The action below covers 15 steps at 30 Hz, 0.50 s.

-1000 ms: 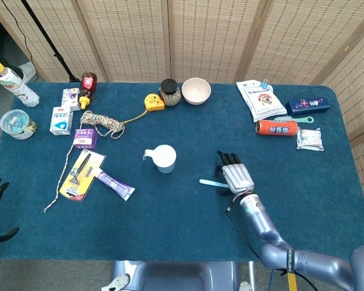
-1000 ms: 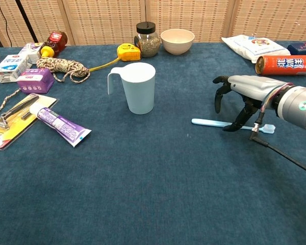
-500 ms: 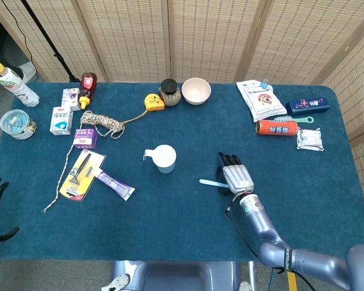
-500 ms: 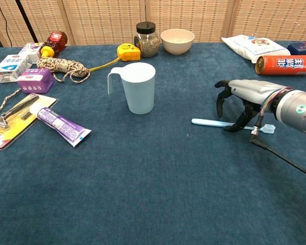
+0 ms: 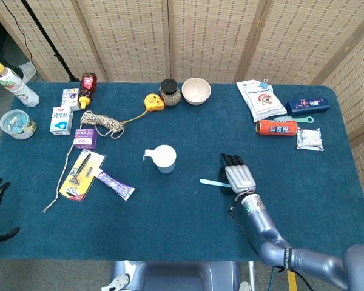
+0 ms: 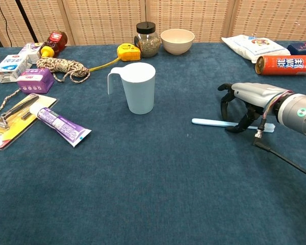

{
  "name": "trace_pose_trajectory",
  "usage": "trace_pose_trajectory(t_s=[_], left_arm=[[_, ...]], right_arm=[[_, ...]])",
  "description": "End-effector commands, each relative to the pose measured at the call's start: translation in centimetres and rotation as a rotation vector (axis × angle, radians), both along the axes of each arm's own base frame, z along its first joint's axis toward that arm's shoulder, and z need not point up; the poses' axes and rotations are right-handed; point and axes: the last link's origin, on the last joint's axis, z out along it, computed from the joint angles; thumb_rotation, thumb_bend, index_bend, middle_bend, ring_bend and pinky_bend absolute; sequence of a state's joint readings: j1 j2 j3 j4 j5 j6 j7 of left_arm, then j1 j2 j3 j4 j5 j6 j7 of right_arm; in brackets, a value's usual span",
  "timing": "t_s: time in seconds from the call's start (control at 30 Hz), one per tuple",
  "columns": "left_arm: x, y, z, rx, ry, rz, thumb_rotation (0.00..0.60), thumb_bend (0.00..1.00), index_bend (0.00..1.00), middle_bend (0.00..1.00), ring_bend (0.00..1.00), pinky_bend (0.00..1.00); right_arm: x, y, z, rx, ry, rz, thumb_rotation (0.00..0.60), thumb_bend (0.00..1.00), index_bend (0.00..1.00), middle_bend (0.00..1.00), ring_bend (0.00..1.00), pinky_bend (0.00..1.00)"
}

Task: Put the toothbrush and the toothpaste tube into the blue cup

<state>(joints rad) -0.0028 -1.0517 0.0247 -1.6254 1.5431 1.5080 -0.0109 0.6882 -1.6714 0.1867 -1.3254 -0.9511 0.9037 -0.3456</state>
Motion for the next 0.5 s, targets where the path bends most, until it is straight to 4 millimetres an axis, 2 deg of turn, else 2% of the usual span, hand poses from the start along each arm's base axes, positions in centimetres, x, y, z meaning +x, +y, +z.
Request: trace_pose_trajectory(t_s=[0.03,0.33,0.5], left_arm=[[0.0,0.01,-0.02,0.0,0.002,0.001,0.6,0.02,0.0,0.0,0.0,0.0],[0.0,0.09,-0.1,-0.001,0.005,0.003,0.6,0.02,0.0,0.0,0.0,0.0],[-0.01,0.11,-0.1,-0.002,0.005,0.003,0.6,0.02,0.0,0.0,0.0,0.0]], right_arm=[[-0.05,-0.02,-0.07,0.001,0.001,0.003,0.6,0.33,0.54,0.04,0.0,0.0],[-0.17,-0.08,-0.17,-0.005,0.0,0.004,0.6,0.34,0.58,0.06,0.0,0.0],[0.15,0.0,0.64,-0.027,-0.008,0.03,0.6,0.35,0.6,0.06,0.0,0.0]])
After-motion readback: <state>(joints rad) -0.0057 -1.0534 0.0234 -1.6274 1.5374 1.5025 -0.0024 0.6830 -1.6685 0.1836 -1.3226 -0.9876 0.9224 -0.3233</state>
